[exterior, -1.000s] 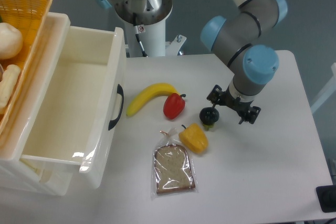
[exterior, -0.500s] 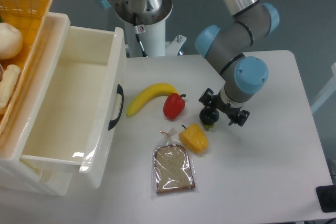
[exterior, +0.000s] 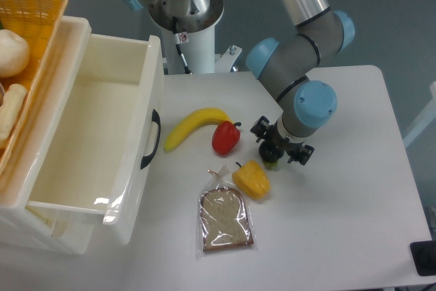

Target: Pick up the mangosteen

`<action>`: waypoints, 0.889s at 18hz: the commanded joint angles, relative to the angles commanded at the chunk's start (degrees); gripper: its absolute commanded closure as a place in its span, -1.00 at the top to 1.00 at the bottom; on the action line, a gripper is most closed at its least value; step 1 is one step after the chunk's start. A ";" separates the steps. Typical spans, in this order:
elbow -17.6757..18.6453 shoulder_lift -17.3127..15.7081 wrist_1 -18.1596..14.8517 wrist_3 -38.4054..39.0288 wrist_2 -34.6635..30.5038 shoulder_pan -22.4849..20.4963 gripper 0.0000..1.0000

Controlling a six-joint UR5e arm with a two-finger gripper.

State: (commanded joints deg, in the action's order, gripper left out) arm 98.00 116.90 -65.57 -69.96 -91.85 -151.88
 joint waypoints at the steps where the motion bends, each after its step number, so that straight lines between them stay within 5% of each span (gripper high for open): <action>1: 0.00 0.00 0.00 0.00 -0.09 0.00 0.36; 6: -0.09 0.00 0.88 0.00 -0.26 0.00 -0.31; 12: -3.06 -0.62 0.62 -0.35 0.26 -0.44 -0.41; 16: -8.51 -0.18 0.53 -1.58 0.35 -0.35 -0.95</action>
State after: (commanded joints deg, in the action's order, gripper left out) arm 89.49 116.72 -65.04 -71.54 -91.49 -152.23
